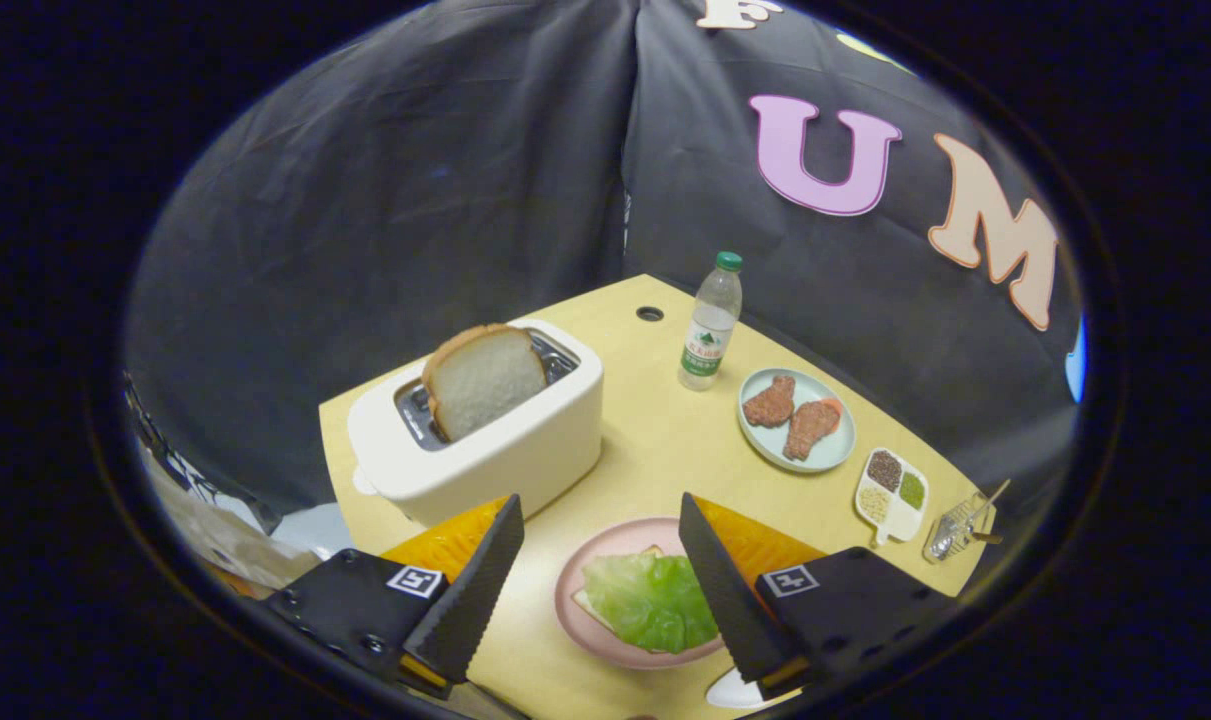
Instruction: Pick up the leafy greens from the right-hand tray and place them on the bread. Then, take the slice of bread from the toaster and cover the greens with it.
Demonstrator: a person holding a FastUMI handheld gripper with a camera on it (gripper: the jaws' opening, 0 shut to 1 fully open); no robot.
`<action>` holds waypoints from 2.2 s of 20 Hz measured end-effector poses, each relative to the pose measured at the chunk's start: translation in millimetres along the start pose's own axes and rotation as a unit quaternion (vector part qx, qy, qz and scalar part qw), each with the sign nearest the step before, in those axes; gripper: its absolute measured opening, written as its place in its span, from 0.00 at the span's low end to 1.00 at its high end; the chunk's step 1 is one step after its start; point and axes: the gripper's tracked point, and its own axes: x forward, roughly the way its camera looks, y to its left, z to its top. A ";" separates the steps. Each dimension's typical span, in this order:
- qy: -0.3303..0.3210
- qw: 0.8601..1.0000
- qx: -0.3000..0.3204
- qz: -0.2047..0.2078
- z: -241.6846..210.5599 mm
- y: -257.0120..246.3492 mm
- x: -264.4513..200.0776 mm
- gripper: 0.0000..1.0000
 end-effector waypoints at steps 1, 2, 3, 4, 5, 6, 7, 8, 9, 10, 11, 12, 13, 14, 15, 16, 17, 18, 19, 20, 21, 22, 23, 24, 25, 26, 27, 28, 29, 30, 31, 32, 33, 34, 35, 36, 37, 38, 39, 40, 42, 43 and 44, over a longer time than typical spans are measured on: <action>-0.001 1.000 0.009 0.006 6.7 6.3 2.6 0.99; -0.003 1.000 0.016 0.011 13.4 12.1 5.1 0.99; -0.005 1.000 0.020 0.015 19.7 16.9 7.9 0.99; -0.005 1.000 0.022 0.019 24.5 21.1 10.8 0.99; -0.005 0.999 0.024 0.022 28.9 25.8 14.0 0.99; -0.005 0.999 0.024 0.026 33.2 31.7 15.8 0.99; -0.006 0.999 0.025 0.031 37.5 36.5 20.0 0.99; -0.007 0.999 0.026 0.036 40.3 41.9 24.5 0.99; -0.007 0.999 0.028 0.040 44.2 47.7 28.5 0.99; -0.009 0.998 0.032 0.046 49.3 54.5 31.6 0.99; -0.012 0.998 0.038 0.052 55.2 62.4 34.6 0.99; -0.015 0.997 0.044 0.057 62.3 69.5 37.1 0.99; -0.016 0.997 0.049 0.061 68.3 76.3 41.1 0.99; -0.017 0.997 0.052 0.061 72.4 79.7 45.8 0.99; -0.015 0.997 0.054 0.059 75.0 81.4 52.0 0.99; -0.010 0.997 0.055 0.055 74.3 82.2 57.6 0.99; -0.004 0.997 0.058 0.054 71.7 84.1 64.6 0.98; 0.004 0.997 0.063 0.053 68.7 86.3 71.7 0.98; 0.011 0.996 0.068 0.052 67.1 88.7 76.3 0.98; 0.017 0.996 0.072 0.050 65.3 91.0 81.4 0.97; 0.023 0.996 0.075 0.048 63.1 92.2 85.0 0.97; 0.028 0.996 0.076 0.046 60.7 92.7 88.5 0.97; 0.032 0.996 0.074 0.043 55.6 89.6 88.6 0.97; 0.036 0.996 0.070 0.039 54.3 89.6 89.9 0.97; 0.041 0.996 0.066 0.037 51.2 91.3 89.6 0.97; 0.043 0.996 0.064 0.037 50.5 92.6 89.0 0.97; 0.045 0.996 0.064 0.037 49.0 93.3 89.4 0.90; 0.047 0.996 0.066 0.035 47.4 92.0 90.1 0.82; 0.049 0.996 0.065 0.035 45.6 91.3 90.8 0.75; 0.051 0.996 0.066 0.035 46.3 90.3 87.0 0.68; 0.051 0.996 0.064 0.032 44.6 90.0 86.5 0.61; 0.052 0.996 0.061 0.031 44.0 88.9 84.1 0.54; 0.053 0.996 0.061 0.028 43.5 87.1 82.8 0.47; 0.052 0.996 0.064 0.026 43.3 86.3 82.6 0.40; 0.052 0.996 0.065 0.029 43.2 86.7 81.9 0.32; 0.046 0.996 0.068 0.025 45.1 82.7 81.0 0.25; 0.039 0.996 0.078 0.029 47.1 84.6 77.0 0.18; 0.033 0.996 0.083 0.030 48.5 83.8 74.2 0.12; 0.025 0.995 0.086 0.033 52.6 82.6 71.5 0.07; 0.016 0.995 0.093 0.037 56.9 81.0 67.7 0.07; 0.002 0.993 0.108 0.045 63.8 80.9 56.6 0.07; -0.008 0.992 0.118 0.046 68.3 77.5 50.6 0.07; -0.011 0.991 0.121 0.048 70.4 73.5 45.3 0.07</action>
